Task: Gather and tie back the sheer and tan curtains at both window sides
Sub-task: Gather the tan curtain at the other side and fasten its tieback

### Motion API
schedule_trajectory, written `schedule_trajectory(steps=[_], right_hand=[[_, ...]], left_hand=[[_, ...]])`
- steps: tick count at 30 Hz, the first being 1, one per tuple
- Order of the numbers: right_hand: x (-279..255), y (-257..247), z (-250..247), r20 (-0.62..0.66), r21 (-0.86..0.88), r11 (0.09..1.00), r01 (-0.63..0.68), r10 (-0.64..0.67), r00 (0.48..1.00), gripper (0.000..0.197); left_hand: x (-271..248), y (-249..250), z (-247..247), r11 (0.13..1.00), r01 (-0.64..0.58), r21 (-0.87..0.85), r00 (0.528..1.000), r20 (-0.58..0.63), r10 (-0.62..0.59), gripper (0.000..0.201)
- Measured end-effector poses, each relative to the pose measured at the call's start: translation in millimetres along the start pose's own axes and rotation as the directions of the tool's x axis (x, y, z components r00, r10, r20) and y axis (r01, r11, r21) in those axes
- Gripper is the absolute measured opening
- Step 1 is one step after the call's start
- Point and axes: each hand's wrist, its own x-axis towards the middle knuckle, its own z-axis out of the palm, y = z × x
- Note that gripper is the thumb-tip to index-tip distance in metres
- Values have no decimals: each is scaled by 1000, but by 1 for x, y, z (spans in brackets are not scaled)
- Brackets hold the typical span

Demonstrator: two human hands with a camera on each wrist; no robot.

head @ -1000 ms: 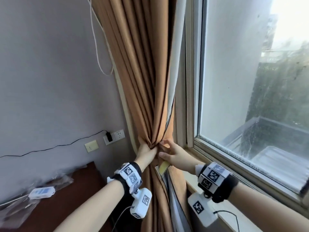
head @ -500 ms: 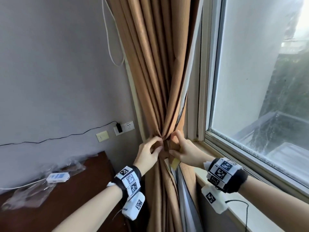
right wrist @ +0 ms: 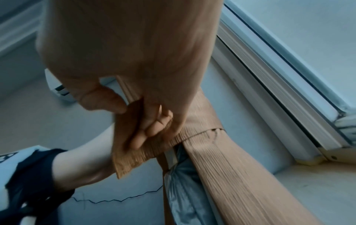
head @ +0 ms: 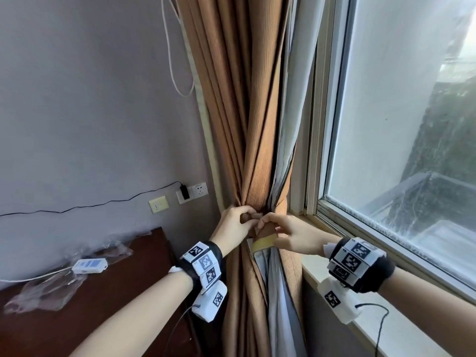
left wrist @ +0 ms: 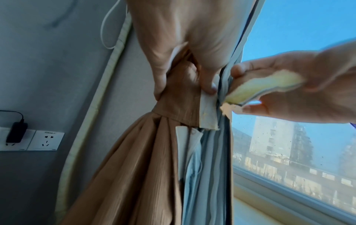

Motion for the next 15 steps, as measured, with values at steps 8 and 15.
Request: schedule_trajectory(steps=[8,15], right_hand=[[3,8,-4,-51,-249,967,49,-63,997,17],[16,21,3,-193,-345,938,29,-101,976,13]], left_hand=[[9,-4,2,999,9,-38,1000,28,-8,4],[12,-4,0,1000,13,-19,998,59,-12,7]])
